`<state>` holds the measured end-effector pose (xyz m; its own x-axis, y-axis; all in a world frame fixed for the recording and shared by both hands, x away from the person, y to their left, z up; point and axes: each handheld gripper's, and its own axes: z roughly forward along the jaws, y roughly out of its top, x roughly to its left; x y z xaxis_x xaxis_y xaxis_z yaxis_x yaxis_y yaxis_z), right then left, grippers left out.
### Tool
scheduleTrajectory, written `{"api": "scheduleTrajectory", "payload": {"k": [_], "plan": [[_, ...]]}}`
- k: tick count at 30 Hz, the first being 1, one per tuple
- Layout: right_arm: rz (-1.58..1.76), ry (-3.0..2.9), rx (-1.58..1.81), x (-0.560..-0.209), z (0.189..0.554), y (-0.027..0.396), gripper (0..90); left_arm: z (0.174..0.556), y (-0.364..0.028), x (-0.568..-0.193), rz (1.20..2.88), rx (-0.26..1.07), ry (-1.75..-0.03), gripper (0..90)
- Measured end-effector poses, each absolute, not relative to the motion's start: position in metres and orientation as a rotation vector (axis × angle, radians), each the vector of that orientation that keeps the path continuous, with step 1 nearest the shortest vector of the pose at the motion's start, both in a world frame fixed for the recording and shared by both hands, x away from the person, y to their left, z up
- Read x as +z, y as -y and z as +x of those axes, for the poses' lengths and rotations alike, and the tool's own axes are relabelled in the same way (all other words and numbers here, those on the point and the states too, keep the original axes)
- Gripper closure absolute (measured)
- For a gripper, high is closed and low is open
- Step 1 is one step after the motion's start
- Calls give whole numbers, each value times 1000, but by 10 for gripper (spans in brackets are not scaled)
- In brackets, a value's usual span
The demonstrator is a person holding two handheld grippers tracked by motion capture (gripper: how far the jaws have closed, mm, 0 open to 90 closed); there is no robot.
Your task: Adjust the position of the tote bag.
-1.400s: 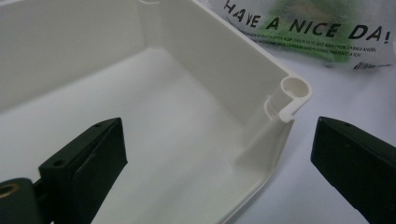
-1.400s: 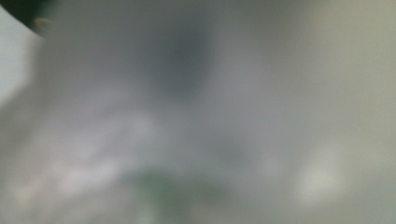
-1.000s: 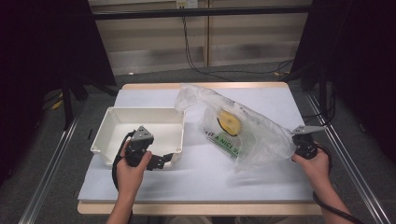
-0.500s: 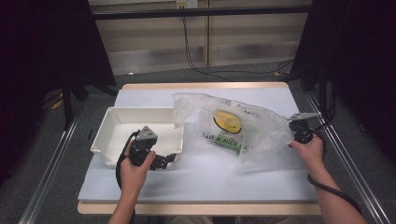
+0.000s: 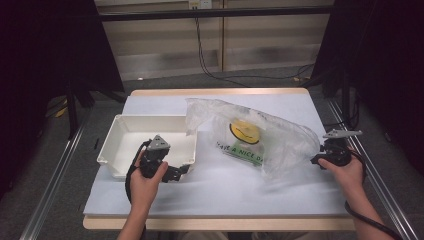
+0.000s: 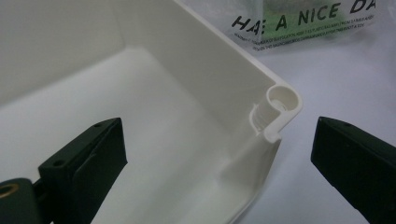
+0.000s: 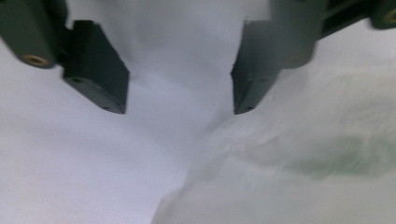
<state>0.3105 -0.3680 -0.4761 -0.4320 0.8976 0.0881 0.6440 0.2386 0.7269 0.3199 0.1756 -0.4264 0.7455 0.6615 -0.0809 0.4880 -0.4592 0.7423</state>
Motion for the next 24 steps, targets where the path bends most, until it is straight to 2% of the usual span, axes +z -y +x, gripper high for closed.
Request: {"api": "scheduleTrajectory", "payload": {"k": [4,11,18,20,22,23,24], "plan": [[1415,-2173,1006,-474,291,370,306,320,-174,-425,2149,285,-857,32],[1366,-2268,1056,-479,259,347,299,320,-169,-424,2158,297,-862,30],[1287,-2301,1137,-475,256,317,314,323,-165,-420,2152,308,-841,26],[1291,-2292,1142,-474,259,311,338,324,-165,-420,2145,308,-849,26],[1277,-2286,1117,-475,262,307,399,324,-164,-419,2134,308,-856,26],[1295,-2253,1144,-476,265,305,486,324,-164,-419,2130,304,-862,26],[1312,-2245,1155,-476,267,305,535,324,-164,-418,2128,301,-868,26]]}}
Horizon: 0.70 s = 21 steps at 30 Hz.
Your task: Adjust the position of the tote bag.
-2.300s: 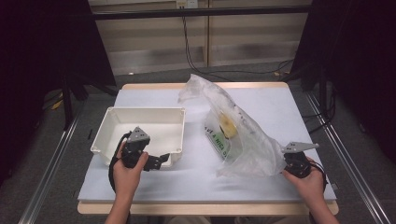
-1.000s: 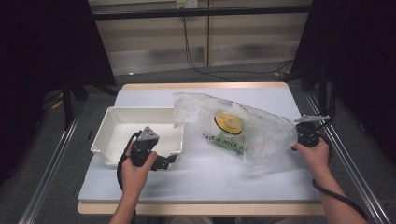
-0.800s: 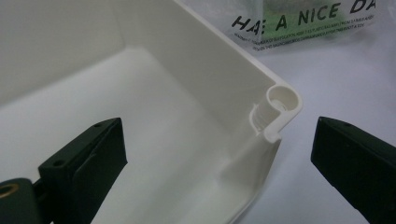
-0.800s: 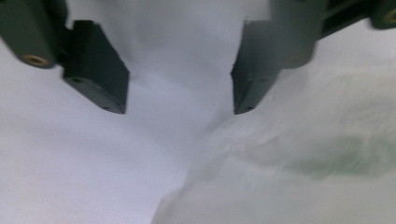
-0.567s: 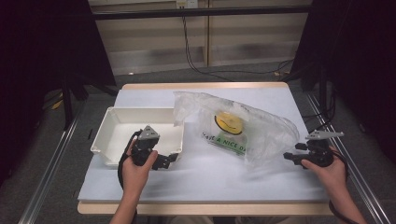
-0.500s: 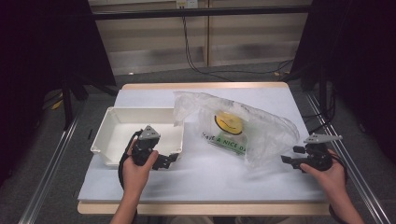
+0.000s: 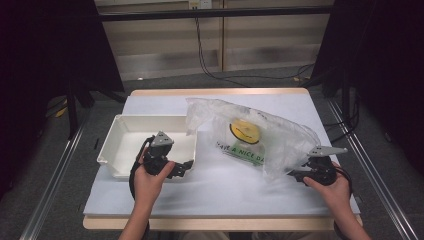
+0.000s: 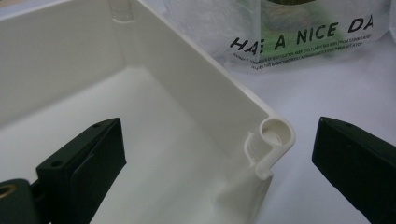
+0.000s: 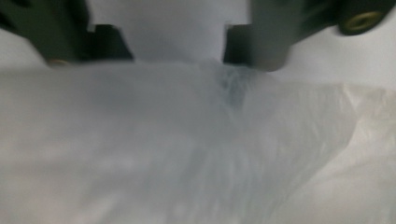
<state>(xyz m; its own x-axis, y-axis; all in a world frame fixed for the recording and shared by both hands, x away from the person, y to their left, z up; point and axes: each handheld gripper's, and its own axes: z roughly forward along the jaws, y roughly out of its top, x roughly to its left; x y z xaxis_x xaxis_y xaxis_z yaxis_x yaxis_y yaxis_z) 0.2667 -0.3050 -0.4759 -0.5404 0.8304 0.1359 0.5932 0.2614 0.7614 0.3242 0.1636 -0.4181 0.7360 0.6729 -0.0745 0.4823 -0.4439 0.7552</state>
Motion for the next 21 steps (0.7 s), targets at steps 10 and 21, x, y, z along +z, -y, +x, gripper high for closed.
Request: {"api": "scheduleTrajectory", "payload": {"k": [10,21], "plan": [[1313,-2214,1177,-475,286,317,888,327,-161,-414,2110,320,-872,25],[1283,-2249,1085,-467,302,338,895,334,-140,-397,2041,313,-804,70]]}}
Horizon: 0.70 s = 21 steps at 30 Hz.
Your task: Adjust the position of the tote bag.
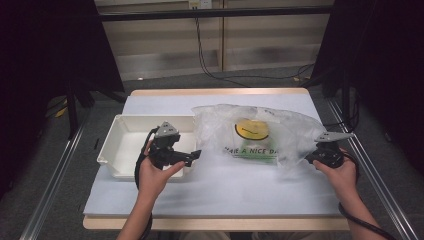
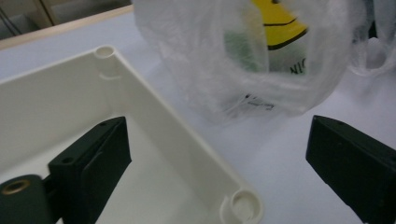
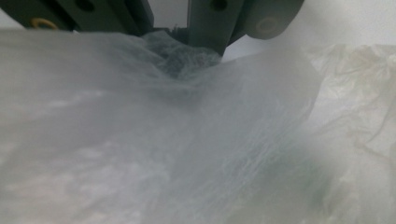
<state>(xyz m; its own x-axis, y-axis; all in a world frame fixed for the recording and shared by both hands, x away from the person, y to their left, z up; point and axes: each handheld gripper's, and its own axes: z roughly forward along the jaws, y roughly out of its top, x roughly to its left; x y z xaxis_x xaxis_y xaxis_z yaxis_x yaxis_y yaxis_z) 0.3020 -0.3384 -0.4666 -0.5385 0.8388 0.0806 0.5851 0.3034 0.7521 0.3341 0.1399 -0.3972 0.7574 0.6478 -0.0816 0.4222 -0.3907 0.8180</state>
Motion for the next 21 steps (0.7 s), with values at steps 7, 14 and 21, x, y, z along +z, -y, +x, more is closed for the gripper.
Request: {"api": "scheduleTrajectory", "payload": {"k": [7,14,21], "plan": [[1315,-2243,1085,-468,297,342,804,336,-120,-397,2092,324,-718,157],[1350,-2222,1015,-469,277,348,455,334,-118,-397,2074,323,-707,373],[1360,-2245,1036,-472,243,342,298,329,-113,-391,2079,280,-670,721]]}}
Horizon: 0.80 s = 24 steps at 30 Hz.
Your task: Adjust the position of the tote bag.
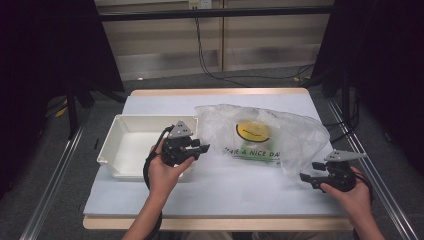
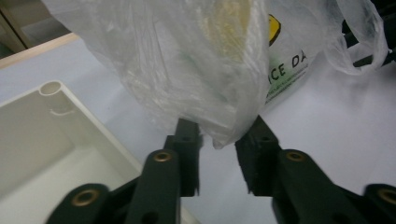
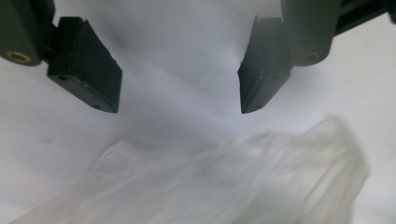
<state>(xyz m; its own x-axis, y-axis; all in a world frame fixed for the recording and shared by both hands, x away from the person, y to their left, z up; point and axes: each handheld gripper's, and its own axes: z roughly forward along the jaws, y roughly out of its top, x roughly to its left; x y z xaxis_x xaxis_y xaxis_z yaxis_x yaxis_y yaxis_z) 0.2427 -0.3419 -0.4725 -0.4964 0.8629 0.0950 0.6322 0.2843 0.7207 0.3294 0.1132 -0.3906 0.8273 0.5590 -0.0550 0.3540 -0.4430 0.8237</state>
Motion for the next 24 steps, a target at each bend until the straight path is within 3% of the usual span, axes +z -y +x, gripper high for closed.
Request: {"api": "scheduleTrajectory", "payload": {"k": [5,10,13,15,17,19,20,21,24], "plan": [[1343,-2281,1082,-473,228,322,213,329,-114,-393,2083,195,-705,872],[1356,-2238,1189,-463,224,303,178,328,-112,-393,2077,153,-711,897],[1397,-2182,1239,-461,228,294,212,326,-111,-393,2067,137,-705,899],[1442,-2140,1238,-463,232,292,272,326,-112,-395,2074,131,-709,899],[1469,-2100,1252,-468,235,295,434,326,-114,-396,2080,131,-712,899],[1494,-2081,1249,-471,237,298,497,325,-117,-396,2076,132,-719,900],[1505,-2068,1253,-472,237,301,611,325,-118,-396,2073,131,-728,900],[1505,-2073,1255,-472,237,304,667,325,-120,-395,2076,134,-732,900],[1524,-2056,1254,-473,238,315,768,325,-125,-395,2067,132,-750,900]]}}
